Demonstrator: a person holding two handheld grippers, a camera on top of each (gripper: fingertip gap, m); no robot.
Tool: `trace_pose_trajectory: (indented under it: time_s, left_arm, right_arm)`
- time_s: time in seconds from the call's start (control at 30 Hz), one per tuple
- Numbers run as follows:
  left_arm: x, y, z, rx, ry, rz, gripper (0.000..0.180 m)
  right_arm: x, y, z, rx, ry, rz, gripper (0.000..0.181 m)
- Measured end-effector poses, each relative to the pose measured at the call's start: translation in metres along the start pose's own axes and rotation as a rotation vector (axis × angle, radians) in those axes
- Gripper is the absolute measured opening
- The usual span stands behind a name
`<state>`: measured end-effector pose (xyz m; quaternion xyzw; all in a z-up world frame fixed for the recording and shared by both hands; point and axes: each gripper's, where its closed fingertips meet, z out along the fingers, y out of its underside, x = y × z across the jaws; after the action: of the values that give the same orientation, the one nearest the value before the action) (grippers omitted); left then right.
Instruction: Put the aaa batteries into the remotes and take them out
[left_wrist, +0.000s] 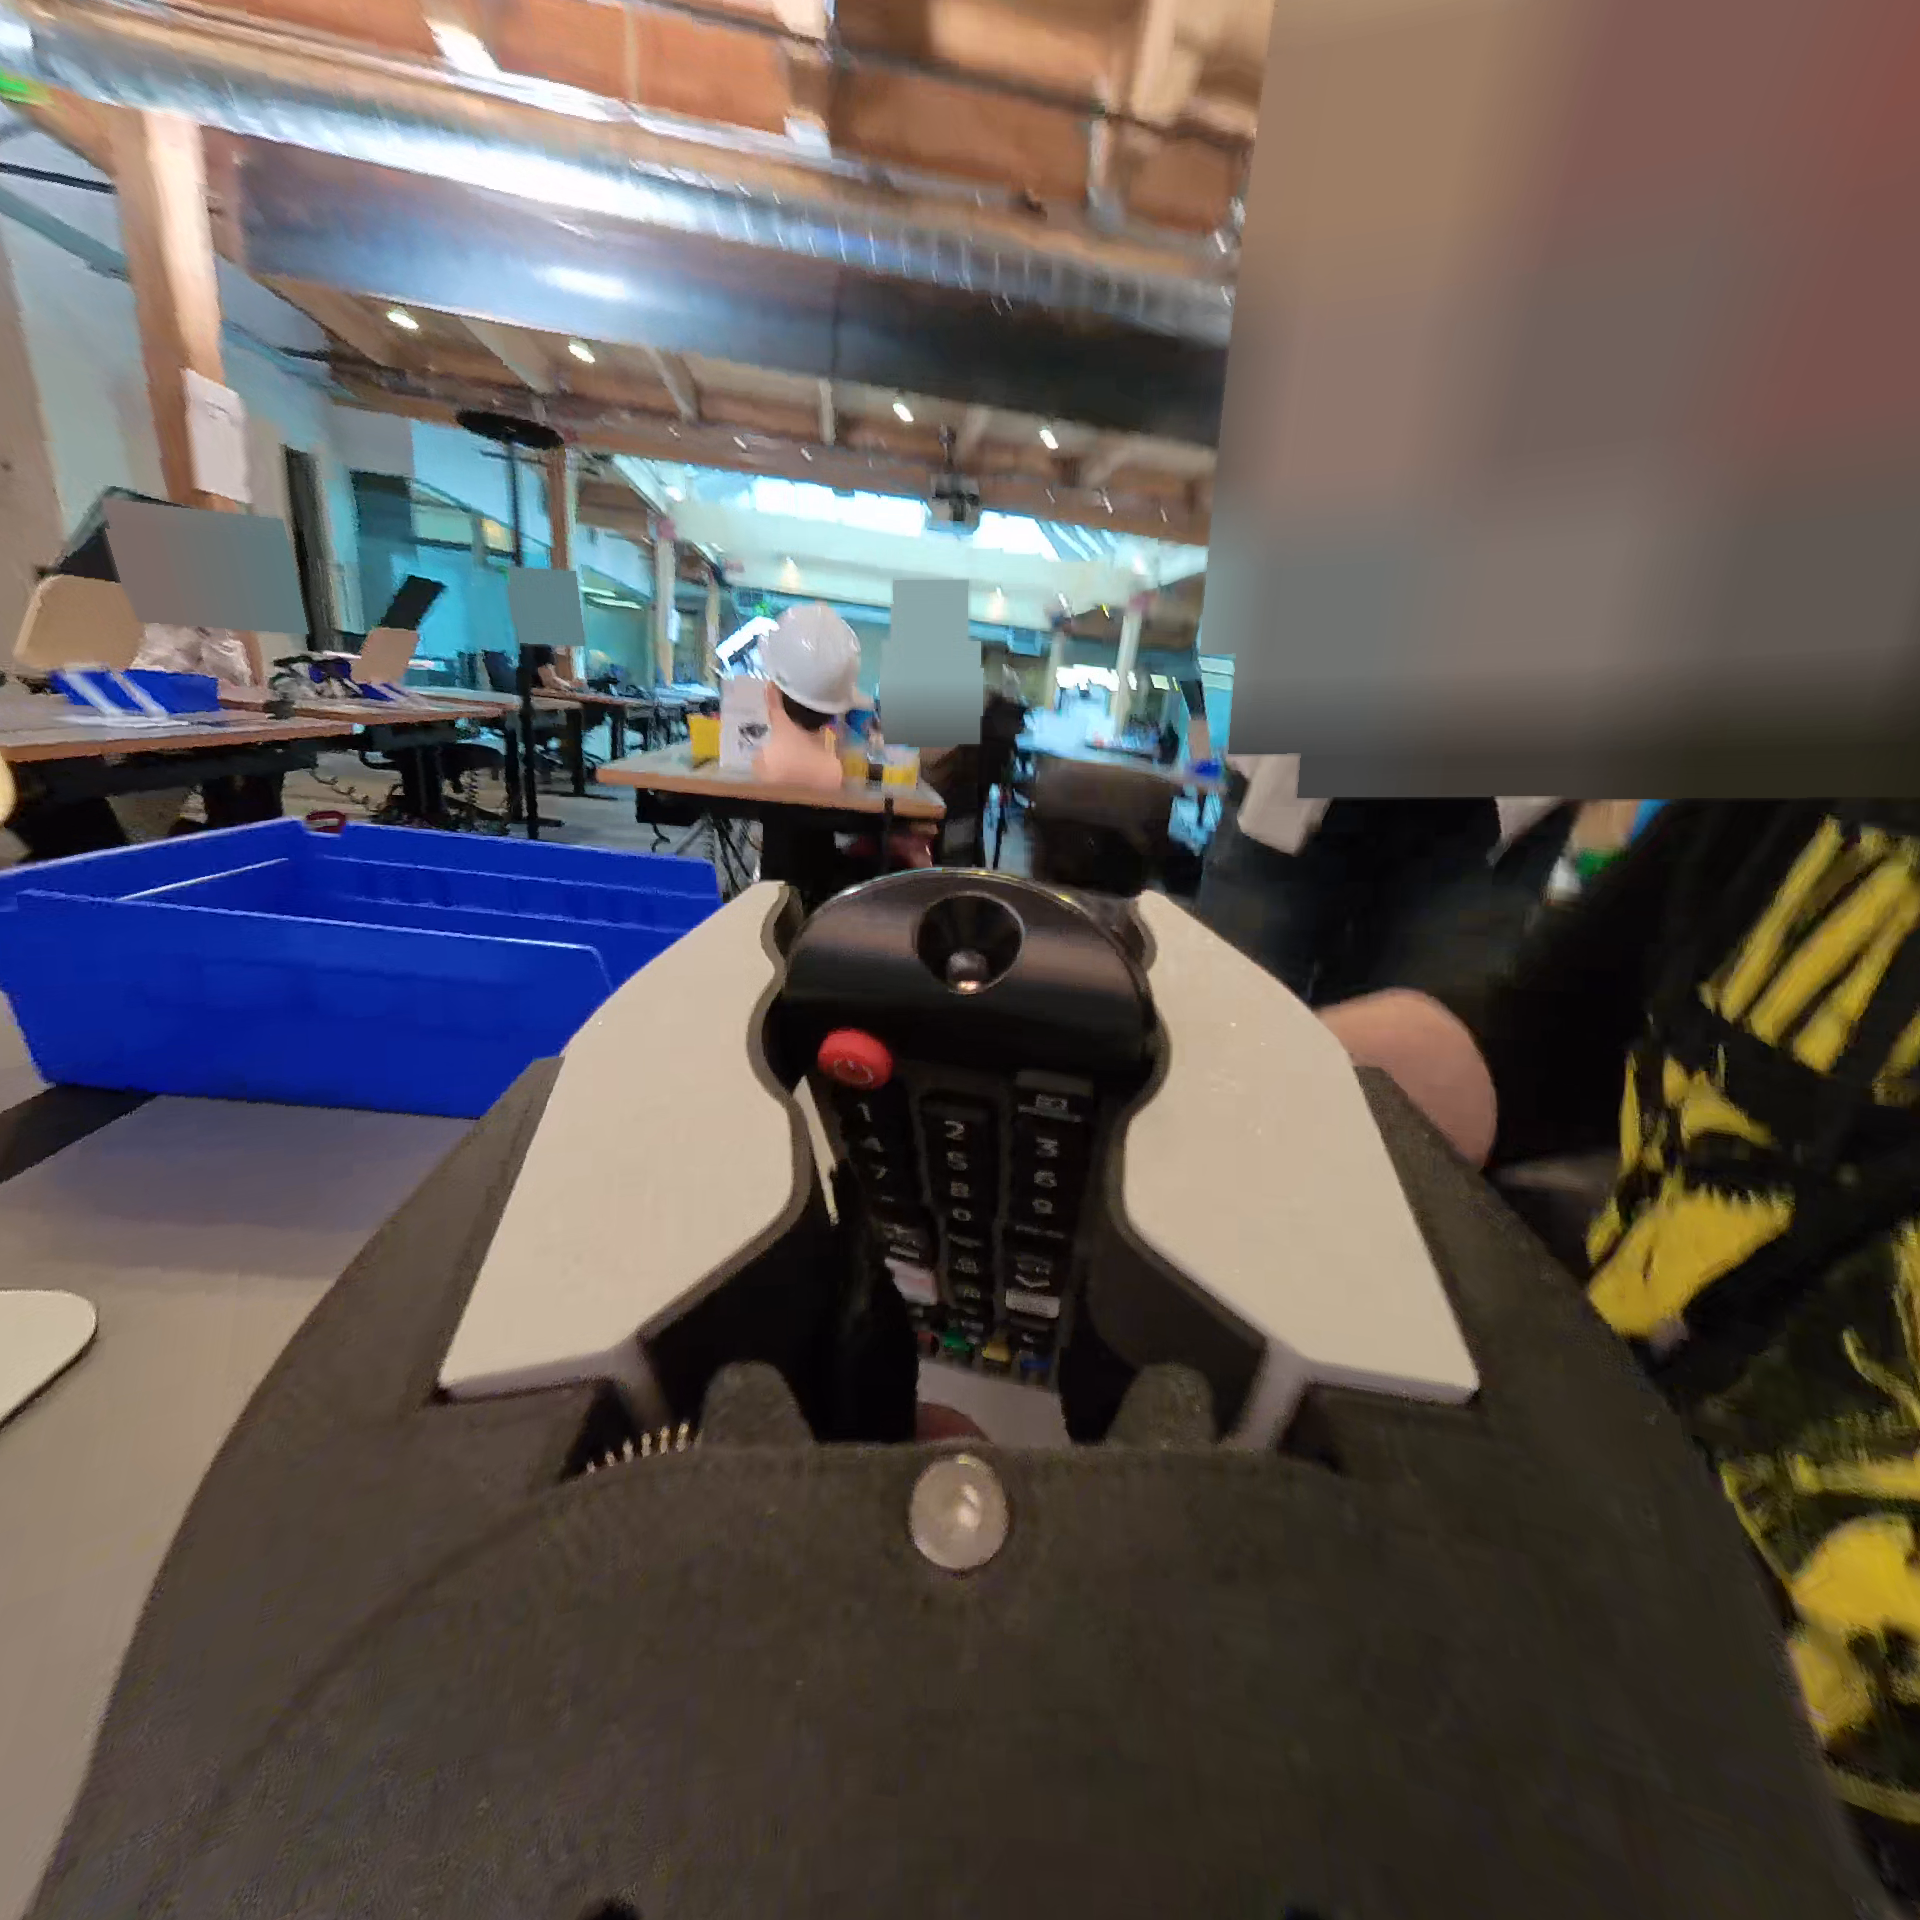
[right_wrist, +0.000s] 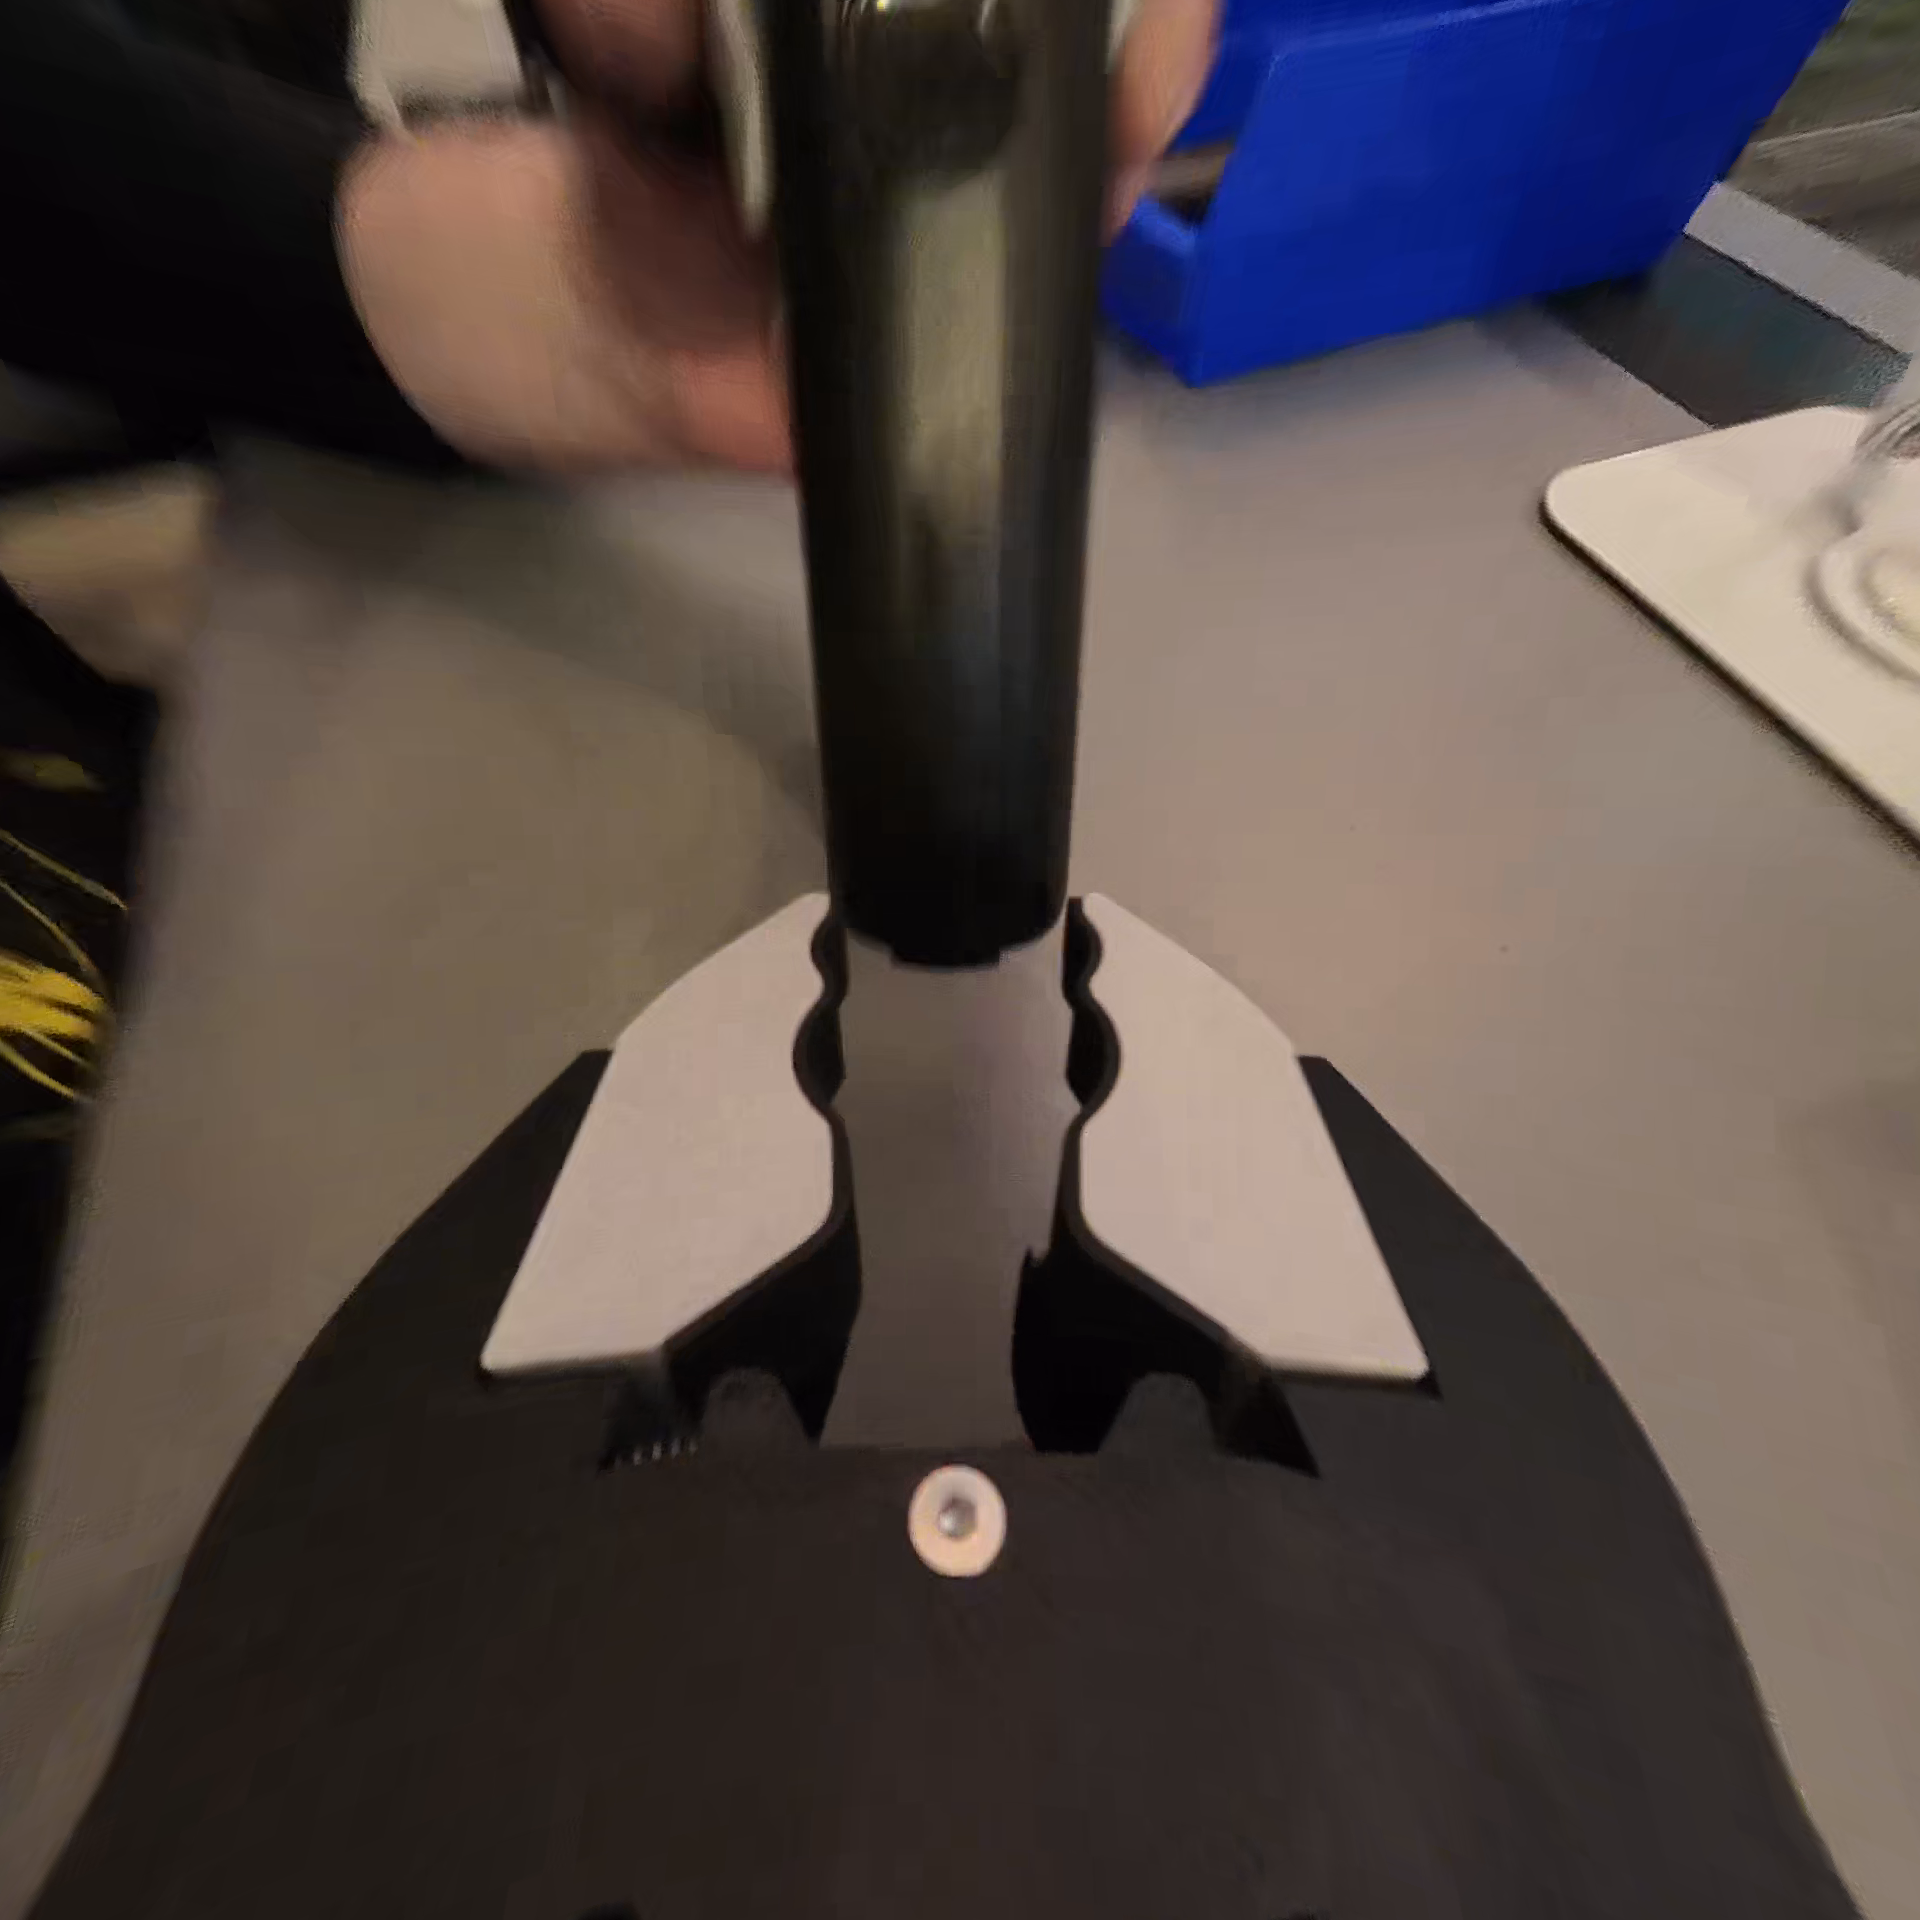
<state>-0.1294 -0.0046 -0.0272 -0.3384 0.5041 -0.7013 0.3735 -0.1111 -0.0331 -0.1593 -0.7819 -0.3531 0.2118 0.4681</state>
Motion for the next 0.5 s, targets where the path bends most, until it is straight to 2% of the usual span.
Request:
trace_pose_trajectory:
  time_s: [0.07, 0.1, 0.27, 0.33, 0.5]
  left_arm:
    - [-0.010, -0.012, 0.001, 0.065, -0.033, -0.079, 0.058]
    - [-0.015, -0.019, 0.001, 0.102, -0.042, -0.121, 0.058]
    - [-0.031, -0.044, 0.001, 0.244, -0.091, -0.266, 0.059]
    - [-0.034, -0.046, 0.003, 0.262, -0.108, -0.279, 0.061]
    - [-0.046, -0.047, 0.000, 0.329, -0.162, -0.352, 0.062]
  right_arm:
    - [0.005, -0.002, -0.006, 0.017, 0.127, -0.137, 0.038]
    - [0.010, -0.005, -0.011, 0.017, 0.217, -0.230, 0.042]
    - [0.021, -0.029, -0.029, 0.004, 0.517, -0.570, 0.026]
    - [0.020, -0.041, -0.038, 0.017, 0.596, -0.661, 0.016]
    - [0.028, -0.046, -0.048, -0.064, 0.727, -0.783, 0.012]
